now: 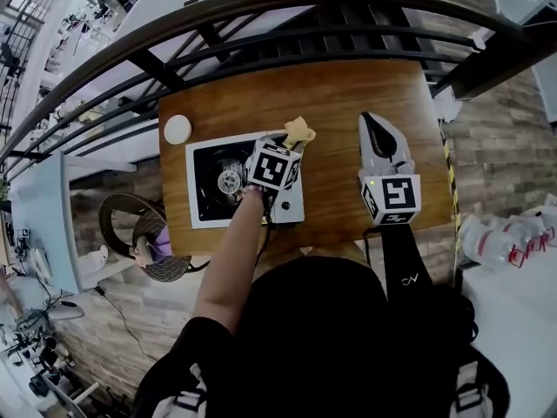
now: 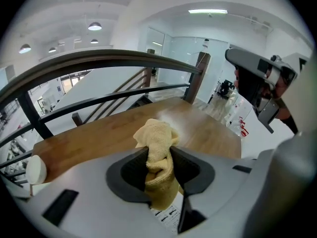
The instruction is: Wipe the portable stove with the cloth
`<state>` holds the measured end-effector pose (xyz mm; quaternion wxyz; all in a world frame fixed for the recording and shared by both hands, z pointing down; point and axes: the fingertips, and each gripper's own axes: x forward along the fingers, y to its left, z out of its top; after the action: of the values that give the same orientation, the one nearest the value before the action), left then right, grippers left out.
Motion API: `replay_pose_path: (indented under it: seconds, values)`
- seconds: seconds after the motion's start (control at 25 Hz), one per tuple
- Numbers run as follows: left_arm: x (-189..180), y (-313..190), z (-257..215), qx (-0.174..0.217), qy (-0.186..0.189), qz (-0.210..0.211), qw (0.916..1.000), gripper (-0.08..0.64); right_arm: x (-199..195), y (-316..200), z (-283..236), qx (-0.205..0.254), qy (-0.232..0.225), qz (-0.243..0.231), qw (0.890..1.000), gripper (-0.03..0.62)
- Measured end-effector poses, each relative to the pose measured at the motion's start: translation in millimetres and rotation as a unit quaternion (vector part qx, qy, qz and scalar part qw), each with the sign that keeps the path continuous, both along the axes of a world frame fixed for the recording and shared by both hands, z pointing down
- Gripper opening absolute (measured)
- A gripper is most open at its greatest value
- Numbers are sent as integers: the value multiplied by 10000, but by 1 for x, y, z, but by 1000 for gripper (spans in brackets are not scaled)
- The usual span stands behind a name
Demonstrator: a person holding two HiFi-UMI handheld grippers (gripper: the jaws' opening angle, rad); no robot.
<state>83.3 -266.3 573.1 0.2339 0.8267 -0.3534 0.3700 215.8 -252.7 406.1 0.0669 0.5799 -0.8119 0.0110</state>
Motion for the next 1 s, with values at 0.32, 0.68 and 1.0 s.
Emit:
replay_pose_path:
  seconds: [0.32, 0.68, 1.0]
  values:
    - [-7, 10, -39, 625, 184, -349, 9973, 126, -16, -2, -2, 128, -32, -399, 9991, 5]
    - [-57, 32, -117, 1866, 618, -580, 9788, 124, -68, 22, -25, 307, -17, -468, 9984, 3]
    - [-101, 60, -150, 2602, 1151, -582, 9569, 124, -108, 41, -37, 447, -52, -277, 9986, 3]
